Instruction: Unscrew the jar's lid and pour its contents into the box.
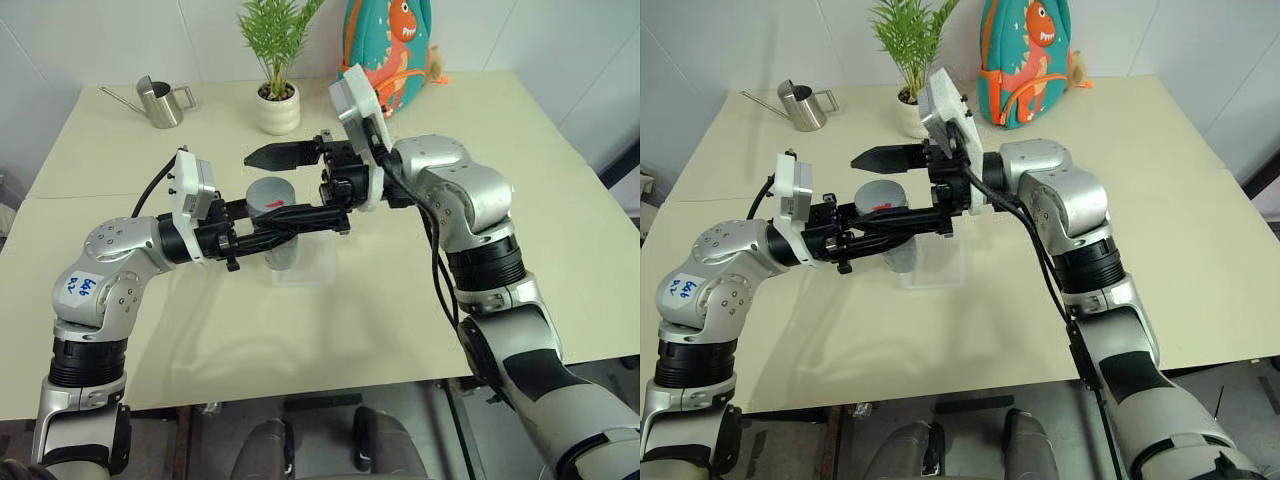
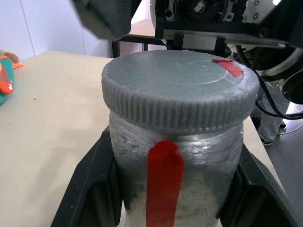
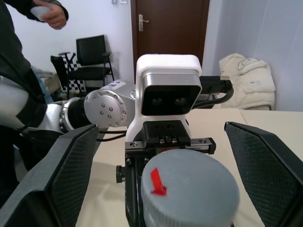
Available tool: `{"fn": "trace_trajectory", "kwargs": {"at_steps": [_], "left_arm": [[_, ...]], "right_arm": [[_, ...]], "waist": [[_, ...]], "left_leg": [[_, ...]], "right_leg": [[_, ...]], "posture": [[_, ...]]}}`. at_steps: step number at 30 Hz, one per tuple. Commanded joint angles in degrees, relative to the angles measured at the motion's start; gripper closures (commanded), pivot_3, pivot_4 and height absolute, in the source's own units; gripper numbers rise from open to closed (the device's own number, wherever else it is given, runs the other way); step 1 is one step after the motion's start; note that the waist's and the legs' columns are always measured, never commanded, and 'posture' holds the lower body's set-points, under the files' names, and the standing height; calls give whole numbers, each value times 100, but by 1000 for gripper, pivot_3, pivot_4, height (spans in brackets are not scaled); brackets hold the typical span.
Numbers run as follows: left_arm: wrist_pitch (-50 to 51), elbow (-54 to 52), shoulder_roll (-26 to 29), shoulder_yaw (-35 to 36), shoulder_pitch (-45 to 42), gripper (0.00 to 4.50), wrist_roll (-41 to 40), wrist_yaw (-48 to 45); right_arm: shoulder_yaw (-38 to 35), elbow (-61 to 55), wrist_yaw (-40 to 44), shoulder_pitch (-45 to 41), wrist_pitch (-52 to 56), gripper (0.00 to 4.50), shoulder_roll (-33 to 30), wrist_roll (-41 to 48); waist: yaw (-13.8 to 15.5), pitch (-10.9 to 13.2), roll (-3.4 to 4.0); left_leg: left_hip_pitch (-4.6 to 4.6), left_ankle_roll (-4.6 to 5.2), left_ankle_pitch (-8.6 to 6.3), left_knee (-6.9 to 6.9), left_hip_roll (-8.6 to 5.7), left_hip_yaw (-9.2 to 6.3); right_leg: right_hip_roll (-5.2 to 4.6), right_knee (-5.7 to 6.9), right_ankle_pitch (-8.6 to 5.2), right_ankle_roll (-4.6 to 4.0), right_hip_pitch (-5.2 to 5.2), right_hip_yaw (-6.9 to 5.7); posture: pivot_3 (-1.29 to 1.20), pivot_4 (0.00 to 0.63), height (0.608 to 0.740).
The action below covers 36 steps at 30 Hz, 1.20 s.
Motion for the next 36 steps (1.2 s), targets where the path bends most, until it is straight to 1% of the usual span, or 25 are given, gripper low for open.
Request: {"fn": "trace_trajectory", "kwargs": {"at_steps": [1,6,11,15,22,27,31,36], "left_arm": [[-42,-254,-10,29,-6,2509,-90,-6],[-30,-290,-45,4,-12,2509,-103,28],[-30,-303,-46,11,-7,2509,-125,35],[-23,-306,-27,7,-7,2509,-148,50],[36,-357,83,65,75,2509,-186,16],[52,-348,100,107,74,2509,-169,-16],[46,-319,123,130,79,2509,-145,-46],[33,-272,110,107,37,2509,-117,-56]], "right_arm": [[84,24,-164,-122,-363,28,133,-225],[32,394,-263,-297,-523,28,302,-339],[-46,900,-170,-482,-844,28,266,-486],[-234,1564,-40,-751,-1111,28,85,-550],[-312,1990,438,-598,-1467,28,-553,-613],[-381,2271,639,-478,-1656,28,-837,-759],[-509,2126,692,-440,-1448,28,-856,-611],[-537,1309,632,-265,-924,28,-623,-235]], "waist": [[-8,0,0],[-16,0,0],[-15,0,0],[-17,0,0],[9,0,0],[-35,0,0],[-48,1,2],[-14,1,2]], "left_leg": [[0,0,0,0,0,0],[0,0,0,-3,1,2],[0,0,0,-3,1,1],[1,0,0,-2,2,1],[-4,1,0,-3,-2,1],[-11,1,0,-5,-4,2],[3,-1,1,-8,5,9],[3,-2,1,-3,11,7]], "right_leg": [[0,0,0,0,0,0],[1,0,0,0,-3,1],[1,-1,0,0,-2,1],[2,0,0,0,-2,1],[0,-1,0,0,-2,-1],[-1,-10,0,0,-3,-5],[10,-6,0,-1,-3,0],[10,-4,1,-3,-2,2]], "posture": [[0,150,740],[0,150,740],[0,150,740],[0,150,740],[0,150,740],[0,150,740],[0,150,740],[0,150,740]]}}
